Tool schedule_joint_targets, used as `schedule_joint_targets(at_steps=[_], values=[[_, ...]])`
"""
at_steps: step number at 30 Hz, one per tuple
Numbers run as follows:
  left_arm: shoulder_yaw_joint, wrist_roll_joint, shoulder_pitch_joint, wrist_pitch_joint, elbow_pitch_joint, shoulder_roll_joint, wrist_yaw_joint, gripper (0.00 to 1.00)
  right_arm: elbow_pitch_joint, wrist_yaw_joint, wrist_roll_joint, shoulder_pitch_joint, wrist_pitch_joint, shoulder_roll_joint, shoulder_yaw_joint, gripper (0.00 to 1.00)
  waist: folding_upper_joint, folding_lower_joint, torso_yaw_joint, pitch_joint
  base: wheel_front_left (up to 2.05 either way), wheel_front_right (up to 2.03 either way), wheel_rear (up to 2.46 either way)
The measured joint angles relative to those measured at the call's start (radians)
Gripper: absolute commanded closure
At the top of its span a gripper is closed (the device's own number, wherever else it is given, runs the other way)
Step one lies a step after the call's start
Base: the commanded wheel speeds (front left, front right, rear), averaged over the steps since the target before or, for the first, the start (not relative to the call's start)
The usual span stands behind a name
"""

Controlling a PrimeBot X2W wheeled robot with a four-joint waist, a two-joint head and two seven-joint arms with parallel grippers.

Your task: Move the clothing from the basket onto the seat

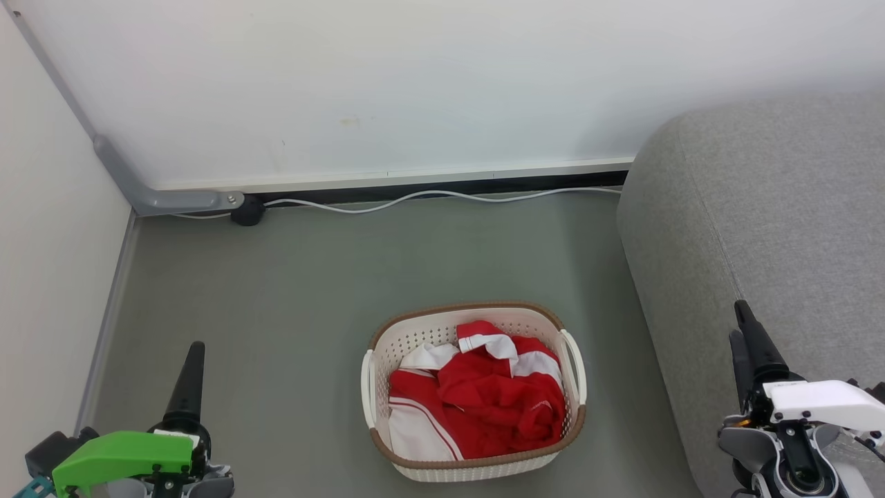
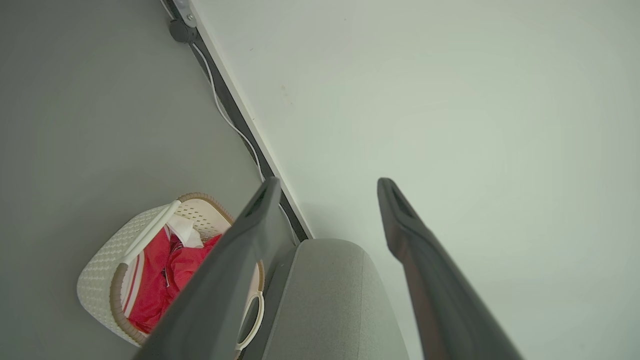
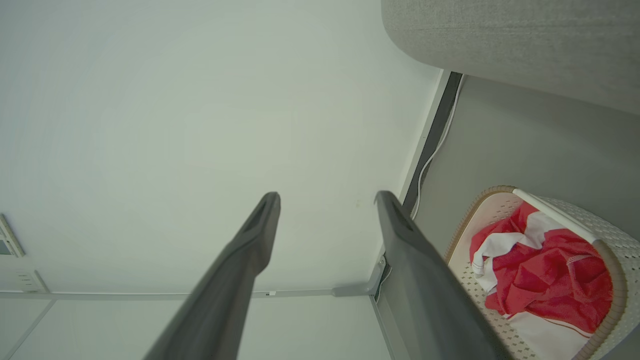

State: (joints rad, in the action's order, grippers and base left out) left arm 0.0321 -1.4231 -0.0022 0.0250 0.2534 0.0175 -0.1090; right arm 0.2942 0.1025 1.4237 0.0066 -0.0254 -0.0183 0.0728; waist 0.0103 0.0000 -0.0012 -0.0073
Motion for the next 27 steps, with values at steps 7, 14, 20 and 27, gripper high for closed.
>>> schedule_joint_targets(at_steps=[7,14,20,27], values=[[-0.014,0.127,0.0,-0.022,-0.041,0.011,0.014,0.0,-0.029,-0.021,-0.126,-0.003,0.024,-0.01,-0.039,0.0,0.0,0.0,0.0,-0.003,0.0,0.0,0.0],[-0.041,0.268,0.0,-0.045,-0.072,0.025,0.031,0.0,-0.048,-0.043,-0.257,-0.003,0.046,-0.016,-0.089,0.0,0.0,0.0,0.001,-0.007,0.0,0.0,0.0],[-0.095,0.486,0.023,-0.088,-0.102,0.047,0.067,0.0,-0.055,-0.073,-0.441,-0.003,0.088,-0.023,-0.17,0.0,0.0,0.0,0.002,-0.017,0.0,0.0,0.0],[-0.114,0.608,0.042,-0.111,-0.111,0.058,0.084,0.0,-0.061,-0.094,-0.539,-0.003,0.11,-0.027,-0.203,0.0,0.0,0.0,0.003,-0.024,0.0,0.0,0.0]])
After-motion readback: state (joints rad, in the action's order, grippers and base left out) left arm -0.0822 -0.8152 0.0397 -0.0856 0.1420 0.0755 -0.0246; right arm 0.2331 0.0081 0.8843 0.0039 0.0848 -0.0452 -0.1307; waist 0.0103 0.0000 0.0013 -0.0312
